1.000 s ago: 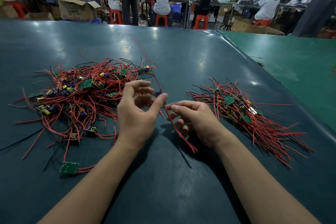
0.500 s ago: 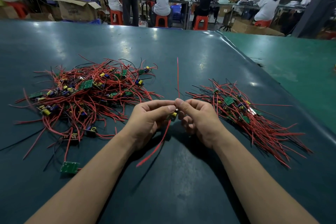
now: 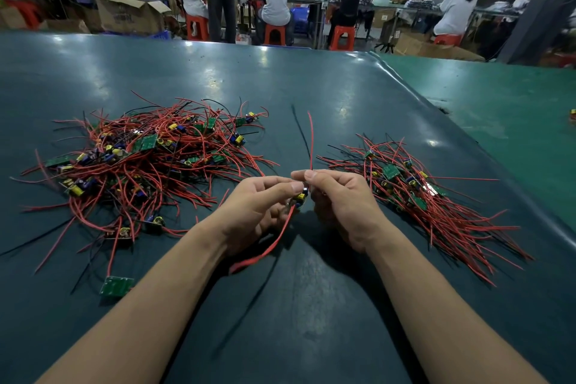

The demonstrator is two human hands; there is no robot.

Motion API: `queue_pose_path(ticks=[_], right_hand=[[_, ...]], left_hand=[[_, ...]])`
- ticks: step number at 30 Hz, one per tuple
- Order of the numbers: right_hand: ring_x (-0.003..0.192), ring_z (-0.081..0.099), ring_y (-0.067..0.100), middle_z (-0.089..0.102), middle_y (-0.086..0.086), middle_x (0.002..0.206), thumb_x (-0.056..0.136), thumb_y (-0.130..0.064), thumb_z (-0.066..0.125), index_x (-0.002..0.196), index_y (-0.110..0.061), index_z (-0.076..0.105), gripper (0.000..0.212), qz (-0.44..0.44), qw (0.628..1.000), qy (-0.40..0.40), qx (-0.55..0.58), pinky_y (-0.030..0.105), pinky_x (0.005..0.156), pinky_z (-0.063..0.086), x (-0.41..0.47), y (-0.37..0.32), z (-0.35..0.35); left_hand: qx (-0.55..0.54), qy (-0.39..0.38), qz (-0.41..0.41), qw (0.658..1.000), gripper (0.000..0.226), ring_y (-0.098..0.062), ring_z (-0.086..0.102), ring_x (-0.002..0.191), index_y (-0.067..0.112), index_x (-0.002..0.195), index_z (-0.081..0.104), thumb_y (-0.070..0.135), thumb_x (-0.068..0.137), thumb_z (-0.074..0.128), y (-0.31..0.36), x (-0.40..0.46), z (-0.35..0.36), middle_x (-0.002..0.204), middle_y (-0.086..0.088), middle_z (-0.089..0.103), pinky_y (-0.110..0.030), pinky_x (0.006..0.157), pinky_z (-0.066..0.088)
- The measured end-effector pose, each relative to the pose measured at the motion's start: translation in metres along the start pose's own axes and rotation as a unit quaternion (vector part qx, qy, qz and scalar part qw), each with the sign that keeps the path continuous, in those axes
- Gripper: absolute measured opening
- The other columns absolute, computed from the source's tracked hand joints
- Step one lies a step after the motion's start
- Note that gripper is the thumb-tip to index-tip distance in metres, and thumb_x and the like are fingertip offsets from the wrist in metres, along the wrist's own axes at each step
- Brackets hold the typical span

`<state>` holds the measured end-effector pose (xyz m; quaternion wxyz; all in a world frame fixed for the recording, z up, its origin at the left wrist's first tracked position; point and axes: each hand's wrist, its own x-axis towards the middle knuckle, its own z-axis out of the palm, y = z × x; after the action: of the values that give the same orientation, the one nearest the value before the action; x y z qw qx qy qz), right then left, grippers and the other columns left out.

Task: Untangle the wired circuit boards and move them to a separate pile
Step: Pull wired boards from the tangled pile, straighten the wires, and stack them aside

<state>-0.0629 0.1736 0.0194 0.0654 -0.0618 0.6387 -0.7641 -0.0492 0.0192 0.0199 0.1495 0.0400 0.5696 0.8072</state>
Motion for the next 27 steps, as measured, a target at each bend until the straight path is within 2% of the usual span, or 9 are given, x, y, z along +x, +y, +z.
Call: queue_pose_path(ticks=[2, 6, 8, 14, 18, 21, 27], right_hand=[[0.035, 0.023, 0.007, 0.032, -0.004, 0.047, 0.096, -0.011, 0.057, 0.084, -0.009, 0.077, 0.024, -0.006, 1.0, 0.004, 0.024, 0.013, 0.038, 0.02, 0.001, 0.0, 0.0], [0.035, 0.022, 0.008, 0.035, -0.002, 0.045, 0.094, -0.007, 0.059, 0.083, -0.006, 0.076, 0.02, -0.032, 0.998, 0.043, 0.033, 0.012, 0.038, 0.02, 0.003, 0.001, -0.001], [0.035, 0.022, 0.007, 0.035, -0.003, 0.045, 0.093, -0.007, 0.06, 0.085, -0.006, 0.076, 0.018, -0.043, 0.996, 0.07, 0.026, 0.013, 0.038, 0.02, 0.005, 0.0, -0.002], [0.034, 0.023, 0.005, 0.033, -0.008, 0.043, 0.092, -0.003, 0.061, 0.094, -0.001, 0.072, 0.011, -0.067, 0.984, 0.132, 0.101, 0.013, 0.036, 0.022, 0.013, -0.003, -0.009], [0.034, 0.03, 0.004, 0.044, -0.004, 0.047, 0.085, -0.002, 0.07, 0.084, -0.004, 0.072, 0.003, -0.068, 0.976, 0.159, 0.132, 0.014, 0.034, 0.023, 0.012, -0.006, -0.009], [0.032, 0.027, 0.005, 0.046, -0.001, 0.047, 0.084, -0.001, 0.071, 0.074, -0.005, 0.065, 0.012, -0.048, 0.964, 0.186, 0.181, 0.015, 0.033, 0.019, 0.015, -0.009, -0.013], [0.032, 0.028, 0.003, 0.047, -0.003, 0.046, 0.087, 0.001, 0.067, 0.073, -0.007, 0.058, 0.019, -0.062, 0.946, 0.222, 0.228, 0.015, 0.032, 0.02, 0.02, -0.007, -0.017]], left_hand=[[-0.001, -0.007, 0.007, 1.0, 0.027, -0.016, 0.049, 0.059, 0.002, 0.094, 0.066, 0.015, 0.071, 0.067, -0.001, -0.001, 0.001, 0.074, -0.008, 0.059, -0.025, 0.06, 0.04], [-0.004, -0.023, 0.014, 1.0, 0.018, -0.007, 0.056, 0.049, 0.001, 0.091, 0.066, 0.009, 0.075, 0.063, 0.0, -0.001, 0.001, 0.062, 0.001, 0.063, -0.017, 0.049, 0.048], [-0.001, -0.03, 0.01, 0.999, 0.013, -0.005, 0.054, 0.046, -0.001, 0.09, 0.066, 0.002, 0.078, 0.066, 0.002, -0.001, -0.001, 0.059, 0.002, 0.062, -0.015, 0.046, 0.044], [0.025, -0.058, -0.004, 0.998, 0.018, -0.001, 0.047, 0.042, 0.001, 0.087, 0.067, 0.013, 0.075, 0.061, 0.002, -0.002, -0.002, 0.056, 0.004, 0.056, -0.012, 0.045, 0.039], [0.001, -0.083, -0.014, 0.996, 0.016, 0.0, 0.041, 0.036, 0.002, 0.084, 0.069, 0.011, 0.074, 0.059, 0.003, -0.002, -0.003, 0.05, 0.007, 0.05, -0.013, 0.042, 0.038], [0.008, -0.102, -0.014, 0.995, 0.014, 0.0, 0.041, 0.037, 0.008, 0.076, 0.075, 0.013, 0.067, 0.067, 0.004, -0.004, -0.004, 0.051, 0.007, 0.05, -0.013, 0.041, 0.038], [0.037, -0.14, -0.015, 0.989, 0.013, -0.004, 0.044, 0.041, 0.01, 0.074, 0.076, 0.016, 0.065, 0.068, 0.005, -0.006, -0.006, 0.054, 0.005, 0.053, -0.014, 0.043, 0.037]])
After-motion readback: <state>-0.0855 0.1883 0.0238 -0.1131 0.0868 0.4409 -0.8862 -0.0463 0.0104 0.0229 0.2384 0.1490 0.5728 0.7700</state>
